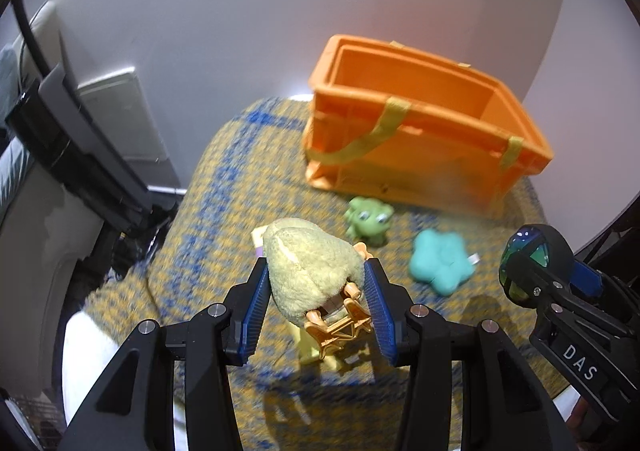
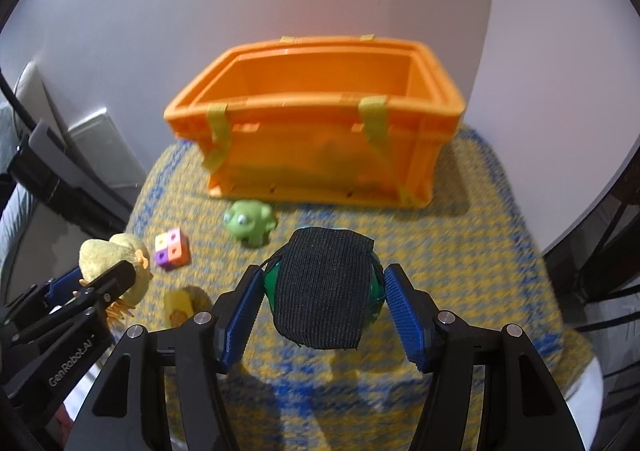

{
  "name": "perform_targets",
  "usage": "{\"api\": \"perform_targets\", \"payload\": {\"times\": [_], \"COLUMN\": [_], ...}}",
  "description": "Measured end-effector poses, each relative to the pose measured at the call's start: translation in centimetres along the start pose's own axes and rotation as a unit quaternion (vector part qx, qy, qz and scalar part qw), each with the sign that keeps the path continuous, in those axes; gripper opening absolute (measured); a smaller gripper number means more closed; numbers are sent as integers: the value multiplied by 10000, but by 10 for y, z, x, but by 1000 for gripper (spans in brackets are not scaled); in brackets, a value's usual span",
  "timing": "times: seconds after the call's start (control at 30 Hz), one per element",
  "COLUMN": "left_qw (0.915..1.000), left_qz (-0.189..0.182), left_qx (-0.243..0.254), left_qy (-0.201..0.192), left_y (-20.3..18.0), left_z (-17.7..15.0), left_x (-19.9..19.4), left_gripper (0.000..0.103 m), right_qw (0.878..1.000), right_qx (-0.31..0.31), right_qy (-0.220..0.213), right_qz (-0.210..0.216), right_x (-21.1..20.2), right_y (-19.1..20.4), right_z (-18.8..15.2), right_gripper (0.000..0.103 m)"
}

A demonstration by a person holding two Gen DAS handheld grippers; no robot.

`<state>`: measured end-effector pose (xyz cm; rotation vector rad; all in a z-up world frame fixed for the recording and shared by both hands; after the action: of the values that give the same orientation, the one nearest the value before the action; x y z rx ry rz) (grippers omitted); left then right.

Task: Organize objects
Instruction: 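Lift and carry both held toys over the orange crate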

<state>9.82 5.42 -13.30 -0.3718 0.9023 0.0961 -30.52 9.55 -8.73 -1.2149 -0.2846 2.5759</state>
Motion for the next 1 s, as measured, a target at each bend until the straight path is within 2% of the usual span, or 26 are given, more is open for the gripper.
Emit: {"api": "perform_targets", "payload": {"times": [0.23,0.4,0.6,1.0], "left_qw": [9994,9980,9958,9922], "left_qz": [-148,-109,-294,-348], "left_qx": [257,456,671,806], "left_qy": [-195,-433,-555,-881], "left_y": [-31,-51,-72,-93], "left_z": [29,54,85,150], "left_x": [-5,-11,-13,5], "left_gripper": [46,46,46,46], "right_qw": [9994,9981,9960,9939], "right_qx": [87,112,101,85], "right_qy": [-325,-567,-837,-1065], "right_qz": [-123,-226,-305,-260], "right_x": [-17,-28,-35,-22], "right_y": [-21,-35,-47,-59], "right_z": [28,53,88,147], "right_gripper": [62,62,62,62]}}
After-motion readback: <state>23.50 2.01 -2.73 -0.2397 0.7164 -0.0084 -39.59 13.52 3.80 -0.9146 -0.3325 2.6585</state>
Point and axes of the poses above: each gripper's, at about its wrist camera, not at the fingertips, and x roughly the way its jaws point, y to its left, z to its top, the point moved 6 cm from there along x, roughly the way its jaws point, and after that the axes turned 8 degrees about -x, right-handed, at the moved point
